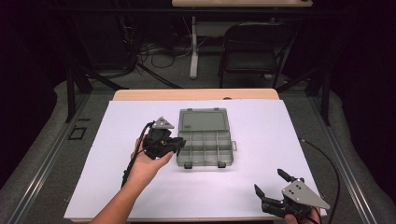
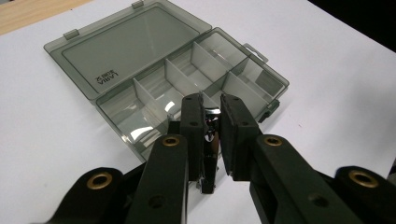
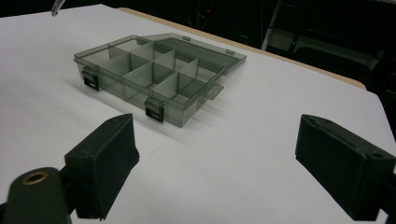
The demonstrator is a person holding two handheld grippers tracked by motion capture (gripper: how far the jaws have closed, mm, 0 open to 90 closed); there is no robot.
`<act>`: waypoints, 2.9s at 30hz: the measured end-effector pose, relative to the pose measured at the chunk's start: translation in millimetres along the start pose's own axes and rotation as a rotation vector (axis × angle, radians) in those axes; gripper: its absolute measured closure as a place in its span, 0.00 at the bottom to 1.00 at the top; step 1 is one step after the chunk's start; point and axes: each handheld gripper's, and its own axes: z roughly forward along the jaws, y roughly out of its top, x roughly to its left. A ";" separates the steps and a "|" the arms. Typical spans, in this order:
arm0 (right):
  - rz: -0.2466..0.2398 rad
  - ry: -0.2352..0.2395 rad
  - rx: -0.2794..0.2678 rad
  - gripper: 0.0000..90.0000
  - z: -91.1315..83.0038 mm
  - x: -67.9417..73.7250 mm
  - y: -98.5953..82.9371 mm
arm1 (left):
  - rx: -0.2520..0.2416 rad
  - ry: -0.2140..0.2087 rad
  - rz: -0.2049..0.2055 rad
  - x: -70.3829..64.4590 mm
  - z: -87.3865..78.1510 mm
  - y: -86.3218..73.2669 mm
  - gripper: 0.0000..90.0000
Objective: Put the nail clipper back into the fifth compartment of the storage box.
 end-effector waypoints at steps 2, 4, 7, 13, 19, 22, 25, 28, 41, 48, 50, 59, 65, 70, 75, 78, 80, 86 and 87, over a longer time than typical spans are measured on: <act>0.001 0.000 0.001 0.13 0.0 0.0 -0.1 | -0.001 0.005 -0.002 1.8 2.6 1.0 0.89; 0.001 0.001 0.002 0.13 0.0 -0.2 -0.1 | -0.002 0.013 -0.006 3.7 6.5 2.7 0.89; 0.002 0.003 0.007 0.13 -0.1 -0.4 -0.1 | 0.004 0.017 -0.006 5.5 8.5 4.1 0.89; 0.001 0.003 0.007 0.14 0.0 0.0 0.0 | 0.005 0.033 -0.017 9.2 15.7 5.6 0.89; -0.001 0.007 0.007 0.14 0.5 -0.5 -0.3 | 0.015 0.041 -0.025 12.3 23.1 5.3 0.89; 0.000 0.004 0.003 0.14 1.0 -0.3 -0.4 | 0.024 0.043 -0.021 13.9 27.2 4.7 0.89; 0.000 0.004 0.004 0.14 1.1 -0.3 -0.6 | 0.038 0.047 -0.024 14.9 32.8 3.3 0.89; 0.001 0.003 0.005 0.14 1.2 -0.4 -0.6 | 0.047 0.048 -0.023 15.4 37.2 2.4 0.89; 0.003 0.006 0.006 0.14 0.9 -0.7 -0.8 | 0.115 0.060 -0.013 15.8 56.1 -3.0 0.89; 0.001 0.007 0.006 0.14 0.8 -0.7 -0.9 | 0.152 0.071 -0.004 16.4 65.1 -6.8 0.89; -0.002 0.007 0.006 0.14 0.8 -0.8 -0.9 | 0.158 0.069 -0.007 16.5 65.9 -7.4 0.89; -0.003 0.009 0.008 0.14 1.1 -0.2 -1.1 | 0.182 0.068 -0.012 17.2 71.6 -12.0 0.89; -0.003 0.007 0.010 0.15 1.2 -0.3 -1.3 | 0.190 0.069 -0.014 17.3 74.2 -14.0 0.89; -0.003 0.010 0.008 0.15 1.1 0.3 -1.2 | 0.197 0.068 -0.019 17.7 76.3 -16.4 0.89; -0.004 0.008 0.009 0.15 1.2 0.1 -1.2 | 0.200 0.068 -0.022 18.3 77.1 -17.2 0.89; -0.005 0.009 0.009 0.15 1.3 0.4 -1.3 | 0.203 0.066 -0.025 18.3 77.8 -17.8 0.89; -0.006 0.010 0.009 0.15 1.1 0.3 -1.3 | 0.204 0.062 -0.030 18.4 78.2 -18.3 0.89; -0.004 0.012 0.009 0.15 1.1 0.4 -1.3 | 0.207 0.061 -0.033 19.5 78.8 -19.3 0.89; -0.004 0.012 0.009 0.15 1.1 0.4 -1.3 | 0.207 0.060 -0.034 19.5 78.9 -19.4 0.89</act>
